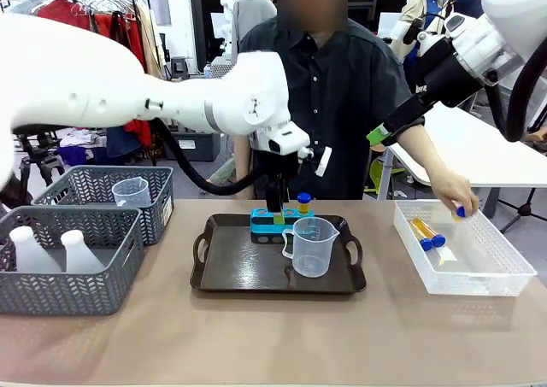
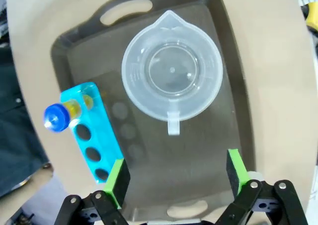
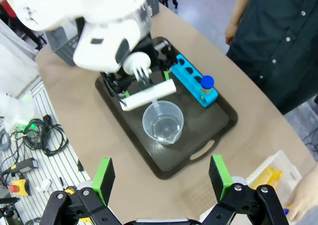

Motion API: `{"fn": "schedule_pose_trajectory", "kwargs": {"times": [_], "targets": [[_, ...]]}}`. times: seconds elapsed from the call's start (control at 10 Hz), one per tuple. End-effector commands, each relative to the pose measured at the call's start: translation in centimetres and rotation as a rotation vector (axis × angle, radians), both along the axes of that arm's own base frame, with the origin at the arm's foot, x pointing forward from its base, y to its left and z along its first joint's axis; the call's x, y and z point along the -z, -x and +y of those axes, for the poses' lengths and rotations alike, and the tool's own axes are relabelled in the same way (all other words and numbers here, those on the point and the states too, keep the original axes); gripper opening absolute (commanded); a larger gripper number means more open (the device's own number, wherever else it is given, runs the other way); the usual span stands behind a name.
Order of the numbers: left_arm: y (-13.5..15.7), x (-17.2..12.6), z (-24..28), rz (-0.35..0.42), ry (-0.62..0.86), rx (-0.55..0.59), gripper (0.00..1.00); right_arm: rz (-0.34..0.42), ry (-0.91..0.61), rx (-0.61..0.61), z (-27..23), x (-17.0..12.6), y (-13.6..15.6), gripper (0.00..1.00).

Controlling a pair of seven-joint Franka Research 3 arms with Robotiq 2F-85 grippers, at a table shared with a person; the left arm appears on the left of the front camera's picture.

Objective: Prepare the laboratory tools.
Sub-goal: Pick up one Small flask and place it on the Handle tray.

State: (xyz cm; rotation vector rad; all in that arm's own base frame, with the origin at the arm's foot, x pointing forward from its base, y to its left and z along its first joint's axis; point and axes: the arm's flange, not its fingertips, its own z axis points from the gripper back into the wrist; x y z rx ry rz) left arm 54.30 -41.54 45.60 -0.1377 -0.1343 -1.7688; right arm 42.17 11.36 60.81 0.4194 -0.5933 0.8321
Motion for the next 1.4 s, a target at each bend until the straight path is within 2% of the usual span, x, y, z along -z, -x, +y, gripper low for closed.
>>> {"fn": "schedule_pose_trajectory", "kwargs": {"times": [0.0, 0.2, 0.3, 0.5, 0.8, 1.0, 1.2, 1.3], "targets": [[2.2, -1.8, 2.3, 0.008, 0.04, -0.015, 1.0, 0.011, -0.012, 0.005, 0.0, -0.1, 0.0, 1.0], [3.0, -4.5, 3.7, 0.035, 0.069, -0.039, 1.0, 0.011, -0.012, 0.005, 0.0, -0.1, 0.0, 1.0], [2.2, -6.1, 5.1, 0.007, 0.091, -0.053, 1.0, 0.011, -0.012, 0.005, 0.0, -0.1, 0.0, 1.0], [2.7, -9.8, 8.0, 0.009, 0.127, -0.1, 1.0, 0.011, -0.012, 0.005, 0.0, -0.1, 0.0, 1.0], [2.8, -15.8, 14.0, -0.065, 0.154, -0.266, 1.0, 0.011, -0.012, 0.005, 0.0, -0.1, 0.0, 1.0], [3.9, -18.1, 17.6, -0.12, 0.133, -0.481, 1.0, 0.011, -0.012, 0.005, 0.0, -0.1, 0.0, 1.0], [4.1, -18.6, 21.9, -0.137, 0.071, -0.764, 1.0, 0.011, -0.012, 0.005, 0.0, -0.1, 0.0, 1.0], [4.0, -18.1, 23.9, -0.121, 0.045, -0.888, 1.0, 0.011, -0.012, 0.005, 0.0, -0.1, 0.0, 1.0]]}}
